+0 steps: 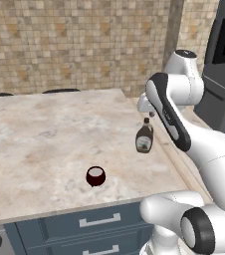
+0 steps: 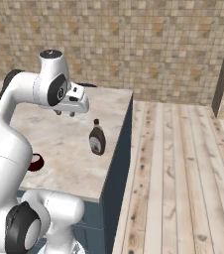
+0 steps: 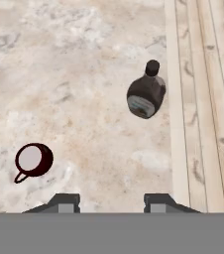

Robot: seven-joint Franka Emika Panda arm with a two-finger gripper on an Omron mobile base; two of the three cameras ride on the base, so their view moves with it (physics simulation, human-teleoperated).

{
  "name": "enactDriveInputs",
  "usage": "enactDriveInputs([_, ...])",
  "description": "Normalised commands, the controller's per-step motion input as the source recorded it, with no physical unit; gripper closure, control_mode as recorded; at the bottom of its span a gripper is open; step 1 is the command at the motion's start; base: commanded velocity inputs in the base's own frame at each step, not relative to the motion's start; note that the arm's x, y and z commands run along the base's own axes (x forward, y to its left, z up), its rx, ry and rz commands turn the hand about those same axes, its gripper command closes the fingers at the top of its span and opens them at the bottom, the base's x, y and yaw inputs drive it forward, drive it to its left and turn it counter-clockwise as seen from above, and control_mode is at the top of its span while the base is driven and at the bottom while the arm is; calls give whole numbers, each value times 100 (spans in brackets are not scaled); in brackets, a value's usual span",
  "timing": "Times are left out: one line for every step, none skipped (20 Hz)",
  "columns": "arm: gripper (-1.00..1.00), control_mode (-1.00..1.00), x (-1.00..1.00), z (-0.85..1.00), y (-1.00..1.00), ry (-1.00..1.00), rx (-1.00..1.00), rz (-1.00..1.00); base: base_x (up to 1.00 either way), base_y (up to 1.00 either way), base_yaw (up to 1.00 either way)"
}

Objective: Pick the mug from the counter and place it inside the microwave. Then close the microwave.

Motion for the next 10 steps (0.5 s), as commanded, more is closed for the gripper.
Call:
enactDriveInputs([-100, -100, 0, 0, 0, -2, 0, 0, 0, 0, 0])
enactDriveInputs([-100, -100, 0, 0, 4, -4, 0, 0, 0, 0, 0])
enactDriveInputs([-100, -100, 0, 0, 11, -7, 0, 0, 0, 0, 0])
enactDriveInputs([-100, -100, 0, 0, 14, -7, 0, 0, 0, 0, 0])
enactDriveInputs([-100, -100, 0, 0, 10, 0, 0, 0, 0, 0, 0])
enactDriveInputs([-100, -100, -1, 0, 11, 0, 0, 0, 0, 0, 0])
enactDriveInputs([-100, -100, -4, 0, 11, 0, 0, 0, 0, 0, 0])
enactDriveInputs([-100, -100, -4, 0, 11, 0, 0, 0, 0, 0, 0])
enactDriveInputs([-100, -100, -5, 0, 11, 0, 0, 0, 0, 0, 0])
enactDriveInputs([-100, -100, -10, 0, 11, 0, 0, 0, 0, 0, 0])
